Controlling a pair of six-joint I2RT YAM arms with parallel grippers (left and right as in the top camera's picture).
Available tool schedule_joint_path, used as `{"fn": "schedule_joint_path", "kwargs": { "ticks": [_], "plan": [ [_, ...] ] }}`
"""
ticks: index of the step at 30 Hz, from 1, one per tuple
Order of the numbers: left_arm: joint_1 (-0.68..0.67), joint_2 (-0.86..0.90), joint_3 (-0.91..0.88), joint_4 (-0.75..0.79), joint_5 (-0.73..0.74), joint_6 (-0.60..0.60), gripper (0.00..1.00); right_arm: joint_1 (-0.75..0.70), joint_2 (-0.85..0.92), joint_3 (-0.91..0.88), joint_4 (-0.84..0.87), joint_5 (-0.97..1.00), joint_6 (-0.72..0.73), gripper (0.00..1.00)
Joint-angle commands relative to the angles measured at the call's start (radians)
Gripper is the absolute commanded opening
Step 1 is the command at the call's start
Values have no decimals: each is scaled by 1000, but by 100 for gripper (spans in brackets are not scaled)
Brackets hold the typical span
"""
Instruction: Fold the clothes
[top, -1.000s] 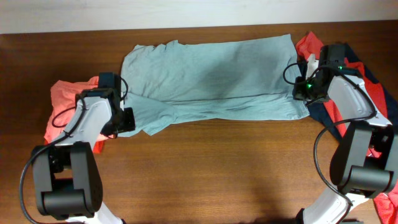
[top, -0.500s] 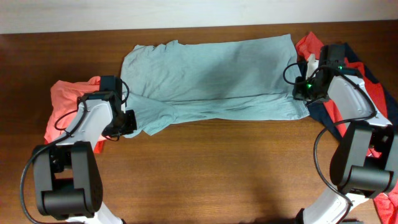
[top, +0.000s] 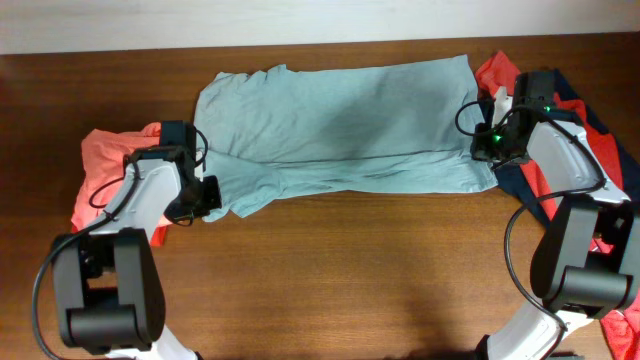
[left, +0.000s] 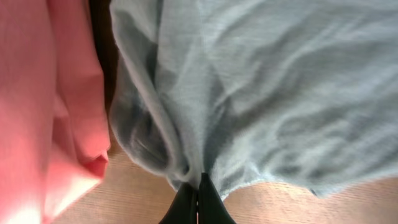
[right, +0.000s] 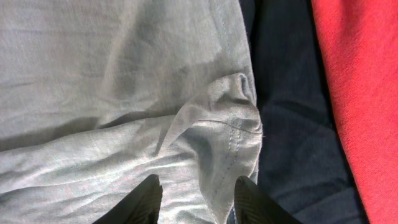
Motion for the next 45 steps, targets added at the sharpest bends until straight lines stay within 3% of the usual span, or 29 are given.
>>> {"fn": "schedule_joint_path", "kwargs": {
  "ticks": [1, 8, 23, 26, 29, 32, 34, 45],
  "plan": [
    [5, -108, 92, -5, 37, 24, 0, -6, -7, 12, -2, -4, 2, 43],
    [6, -172, 176, 164, 38, 23, 1, -6, -7, 12, -3, -5, 2, 43],
    [5, 40, 175, 446, 173, 23, 2, -6, -7, 12, -4, -5, 2, 43],
    [5, 55, 175, 489, 145, 23, 8, -6, -7, 12, -4, -5, 2, 43],
    [6, 55, 175, 484, 62, -14, 16, -6, -7, 12, -4, -5, 1, 43],
    [6, 55, 175, 445, 43, -37, 45, -6, -7, 12, -4, -5, 1, 43],
    [5, 55, 175, 394, 49, -37, 54, -6, -7, 12, -4, -5, 1, 43],
    [-57, 58, 169, 86, 61, -36, 55, -6, -6, -2, 2, -1, -6, 47]
  ]
}}
